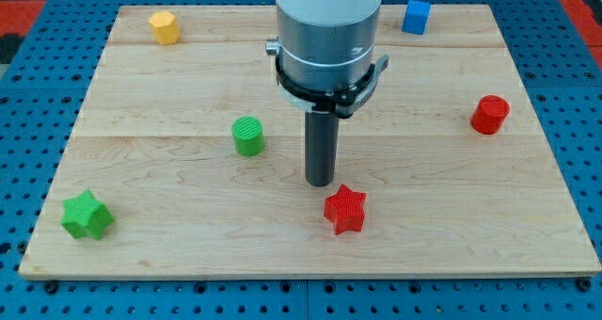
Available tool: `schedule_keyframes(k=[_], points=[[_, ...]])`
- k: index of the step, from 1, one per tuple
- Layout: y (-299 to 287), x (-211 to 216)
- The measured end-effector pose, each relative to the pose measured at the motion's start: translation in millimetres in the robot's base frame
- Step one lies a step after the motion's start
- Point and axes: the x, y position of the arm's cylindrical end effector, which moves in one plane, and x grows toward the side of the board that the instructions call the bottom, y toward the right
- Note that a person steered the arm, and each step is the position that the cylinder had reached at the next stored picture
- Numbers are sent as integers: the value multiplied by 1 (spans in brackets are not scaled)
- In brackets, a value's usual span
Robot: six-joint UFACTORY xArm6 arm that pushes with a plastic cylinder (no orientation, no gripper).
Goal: Move your arm to the bottom center
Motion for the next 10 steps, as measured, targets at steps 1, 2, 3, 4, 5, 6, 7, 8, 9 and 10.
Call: schedule_keyframes(k=[1, 2, 3, 4, 5, 6, 7, 8, 9, 10], points=[[50, 0], [62, 36], [83, 64], [122, 66], [136, 81], [138, 94], [138, 115], [137, 117], [111, 116], [3, 116]])
